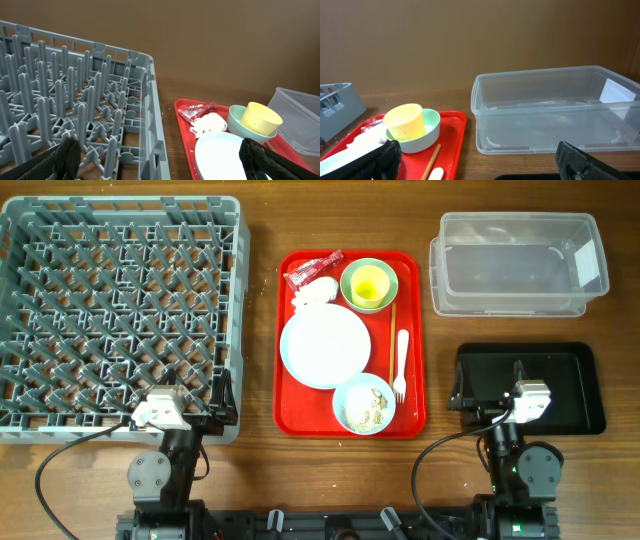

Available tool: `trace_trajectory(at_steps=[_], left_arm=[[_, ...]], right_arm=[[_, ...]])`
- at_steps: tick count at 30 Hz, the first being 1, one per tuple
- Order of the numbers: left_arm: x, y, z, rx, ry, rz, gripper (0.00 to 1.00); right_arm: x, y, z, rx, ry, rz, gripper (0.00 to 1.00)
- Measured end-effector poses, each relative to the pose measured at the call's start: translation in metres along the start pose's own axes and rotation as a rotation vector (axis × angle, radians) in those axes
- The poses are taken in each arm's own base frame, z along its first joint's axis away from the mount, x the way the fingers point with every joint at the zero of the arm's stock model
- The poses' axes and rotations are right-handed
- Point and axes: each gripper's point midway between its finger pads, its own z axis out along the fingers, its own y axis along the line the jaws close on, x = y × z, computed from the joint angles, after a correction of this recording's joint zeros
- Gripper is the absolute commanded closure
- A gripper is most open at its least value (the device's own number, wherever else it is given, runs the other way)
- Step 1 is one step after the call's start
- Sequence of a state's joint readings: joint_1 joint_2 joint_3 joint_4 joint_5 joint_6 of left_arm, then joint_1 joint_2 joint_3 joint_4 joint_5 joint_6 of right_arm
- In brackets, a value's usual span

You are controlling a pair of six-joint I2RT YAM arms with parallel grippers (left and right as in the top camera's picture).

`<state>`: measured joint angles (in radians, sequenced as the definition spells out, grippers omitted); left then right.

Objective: Sort waste into correct bins and load items into the dishwasher rack
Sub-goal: 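Raise the left gripper from rest toward the red tray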

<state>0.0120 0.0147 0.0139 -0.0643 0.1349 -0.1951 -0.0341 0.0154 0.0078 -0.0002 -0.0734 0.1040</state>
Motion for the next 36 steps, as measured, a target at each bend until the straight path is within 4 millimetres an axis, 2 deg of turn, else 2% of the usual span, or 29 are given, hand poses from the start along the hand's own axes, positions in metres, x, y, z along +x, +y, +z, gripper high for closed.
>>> trace_trajectory(at_steps=[5, 36], left_arm=[[0.01, -0.005, 0.002, 0.017, 0.042, -0.002, 0.0], [0.01, -0.004, 0.002, 0.016, 0.043, -0.002, 0.0]], right_arm=[[0.002, 0.012, 0.0, -0.047, 0.006, 0.0, 0.0], [0.002, 0.012, 0.0, -0.047, 0.006, 0.0, 0.0]])
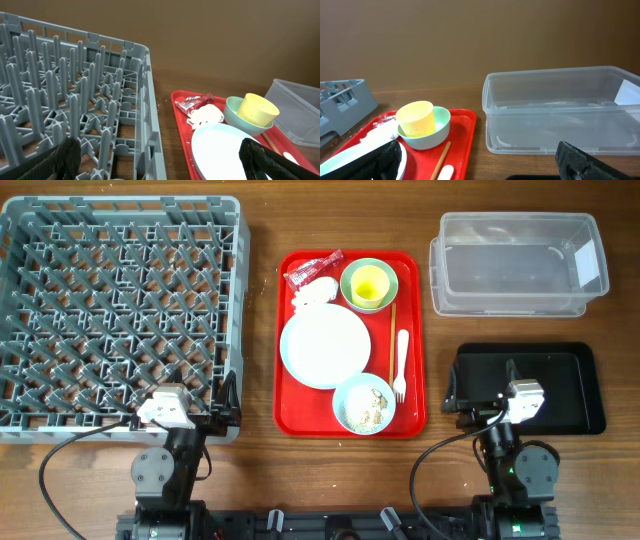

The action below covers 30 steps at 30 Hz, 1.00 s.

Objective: Sort waste into correct bins and load items into the dishwasher rack
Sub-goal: 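Raise the left gripper from rest toward the red tray, then reach the left gripper to the yellow cup and grasp it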

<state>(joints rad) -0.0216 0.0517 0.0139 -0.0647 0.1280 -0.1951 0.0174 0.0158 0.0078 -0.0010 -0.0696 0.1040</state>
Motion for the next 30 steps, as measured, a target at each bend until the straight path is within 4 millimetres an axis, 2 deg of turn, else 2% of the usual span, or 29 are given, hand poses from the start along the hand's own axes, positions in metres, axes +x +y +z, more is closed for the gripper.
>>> trace_trajectory(at_steps=[18, 22, 25, 27, 30], left_arm=[[0.0, -0.004, 0.0, 0.025, 0.003, -0.024, 0.0], [0.002, -0.042, -0.005, 0.24, 0.052, -0.212, 0.0], [-0.004, -0.063, -0.011, 0.359, 0.071, -0.323, 0.0], [-0.02, -0.081, -0.019, 0.471, 0.042, -0.376, 0.0], [-0.057, -0.109, -0.041, 0.656, -0.066, -0.346, 0.0]], right_arm=[[0.0, 0.0, 0.0, 0.0, 0.0, 0.0, 0.0], [0.0, 0.0, 0.0, 0.0, 0.0, 0.0, 0.0], [0.0, 0.0, 0.0, 0.0, 0.0, 0.0, 0.0], [0.0, 0.0, 0.0, 0.0, 0.0, 0.0, 0.0], [0.0, 0.0, 0.0, 0.0, 0.002, 0.0, 0.0]])
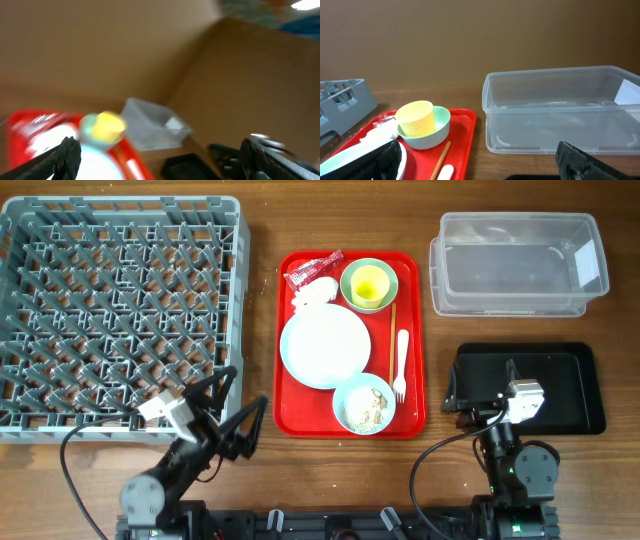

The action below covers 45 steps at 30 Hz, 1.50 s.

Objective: Sort waste into correct bins and load items into the dishwasher rack
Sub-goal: 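Reach the left gripper to the yellow cup and grasp it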

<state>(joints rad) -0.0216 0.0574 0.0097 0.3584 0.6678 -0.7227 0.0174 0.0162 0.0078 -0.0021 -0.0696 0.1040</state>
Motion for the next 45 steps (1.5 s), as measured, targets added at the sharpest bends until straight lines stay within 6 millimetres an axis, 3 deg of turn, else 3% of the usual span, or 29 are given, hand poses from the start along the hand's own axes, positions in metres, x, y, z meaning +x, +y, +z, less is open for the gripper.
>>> trace_trajectory(at_steps=[3, 7, 12, 17, 19, 22, 25, 28, 29, 31, 34, 37, 40, 45], left_arm=[[-0.009, -0.011, 0.001, 0.023, -0.006, -0.027, 0.01], [-0.022, -0.006, 0.003, -0.11, 0.04, -0.069, 0.01], [-0.046, 0.011, -0.002, -0.52, 0.314, -0.11, 0.01], [-0.067, 0.01, 0.018, -0.706, 0.707, -0.165, 0.0], [-0.07, 0.011, 0.037, -0.717, 0.841, -0.184, 0.0], [-0.061, 0.025, 0.069, -0.706, 0.943, -0.224, 0.0], [-0.035, 0.034, 0.09, -0.654, 1.023, -0.335, 0.01], [-0.019, 0.032, 0.106, -0.61, 1.06, -0.313, 0.0], [-0.002, 0.03, 0.111, -0.629, 1.107, -0.255, 0.0], [0.008, 0.042, 0.113, -0.767, 1.105, -0.12, 0.0], [-0.008, 0.055, 0.141, -0.877, 0.931, 0.057, 0.0], [-0.029, 0.06, 0.168, -0.887, 0.77, 0.111, 0.0], [-0.043, 0.064, 0.178, -0.903, 0.687, 0.134, 0.0], [-0.036, 0.067, 0.184, -0.895, 0.694, 0.117, 0.05]], right_arm=[[0.0, 0.0, 0.0, 0.0, 0.0, 0.0, 0.0], [0.0, 0.0, 0.0, 0.0, 0.0, 0.0, 0.0], [0.001, 0.0, 0.0, 0.0, 0.003, 0.0, 0.0], [0.001, 0.0, 0.0, 0.001, 0.006, 0.0, 0.0], [0.002, 0.0, 0.0, 0.001, 0.007, 0.001, 0.0], [0.002, 0.0, 0.0, 0.001, 0.007, 0.001, 0.0], [0.002, 0.0, 0.0, 0.001, 0.007, 0.001, 0.0], [0.002, 0.0, 0.0, 0.001, 0.007, 0.001, 0.01], [0.002, 0.0, 0.0, 0.001, 0.007, 0.001, 0.0], [0.002, 0.0, 0.0, 0.001, 0.007, 0.001, 0.0], [0.002, 0.0, 0.0, 0.001, 0.007, 0.001, 0.0], [0.002, 0.0, 0.0, 0.001, 0.007, 0.001, 0.0], [0.002, 0.0, 0.0, 0.001, 0.007, 0.001, 0.0], [0.002, 0.0, 0.0, 0.001, 0.007, 0.001, 0.0]])
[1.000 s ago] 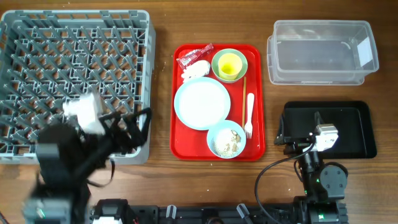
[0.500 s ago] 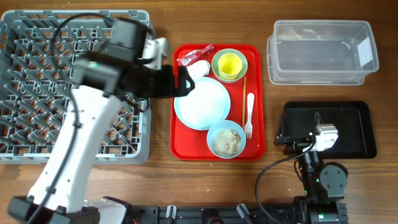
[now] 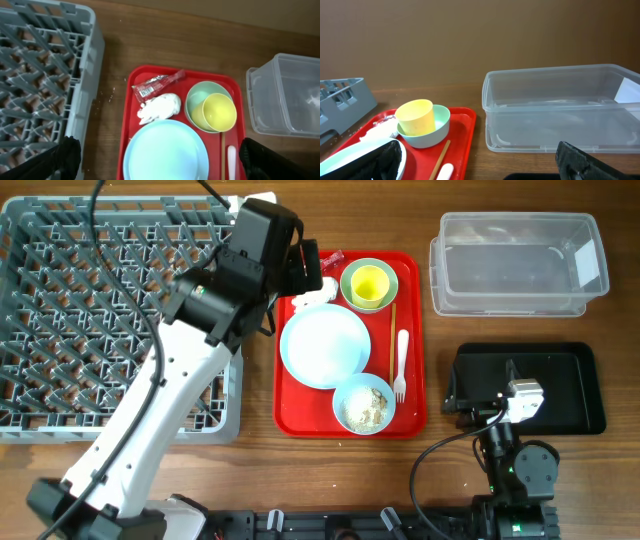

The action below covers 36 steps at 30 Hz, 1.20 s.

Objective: Sort waste into correct bins and load items into the dishwasher rack
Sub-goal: 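Reach the left gripper to the yellow cup and grasp it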

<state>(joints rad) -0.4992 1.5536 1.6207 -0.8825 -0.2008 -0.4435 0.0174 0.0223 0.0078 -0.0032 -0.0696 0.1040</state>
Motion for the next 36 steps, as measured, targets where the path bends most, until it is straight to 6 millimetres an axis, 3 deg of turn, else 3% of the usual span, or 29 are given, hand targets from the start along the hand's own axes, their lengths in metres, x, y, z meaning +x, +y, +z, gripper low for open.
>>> trace_trajectory(at_steps=[2, 3, 8, 15, 18, 23, 26, 29, 32, 36], left_arm=[[0.006, -0.011, 0.01, 0.046, 0.037, 0.0, 0.21], [0.01, -0.019, 0.017, 0.083, 0.058, 0.013, 0.23], [0.017, -0.065, 0.048, 0.231, 0.068, 0.125, 0.18], [0.058, -0.105, 0.104, 0.271, 0.129, 0.262, 0.16], [0.065, -0.11, 0.112, 0.217, 0.104, 0.313, 0.18], [0.056, -0.116, 0.109, 0.146, 0.012, 0.344, 0.18], [0.049, -0.133, 0.105, 0.186, -0.043, 0.394, 0.09], [0.053, -0.155, 0.103, 0.249, -0.079, 0.508, 0.09], [0.067, -0.162, 0.122, 0.258, -0.064, 0.566, 0.13], [0.095, -0.155, 0.159, 0.227, 0.005, 0.612, 0.19]], right_arm=[[0.0, 0.0, 0.0, 0.0, 0.0, 0.0, 0.0], [0.0, 0.0, 0.0, 0.0, 0.0, 0.0, 0.0], [0.0, 0.0, 0.0, 0.0, 0.0, 0.0, 0.0], [0.0, 0.0, 0.0, 0.0, 0.0, 0.0, 0.0], [0.0, 0.0, 0.0, 0.0, 0.0, 0.0, 0.0], [0.0, 0.0, 0.0, 0.0, 0.0, 0.0, 0.0], [0.0, 0.0, 0.0, 0.0, 0.0, 0.0, 0.0], [0.0, 0.0, 0.0, 0.0, 0.0, 0.0, 0.0], [0.0, 0.0, 0.0, 0.0, 0.0, 0.0, 0.01], [0.0, 0.0, 0.0, 0.0, 0.0, 0.0, 0.0]])
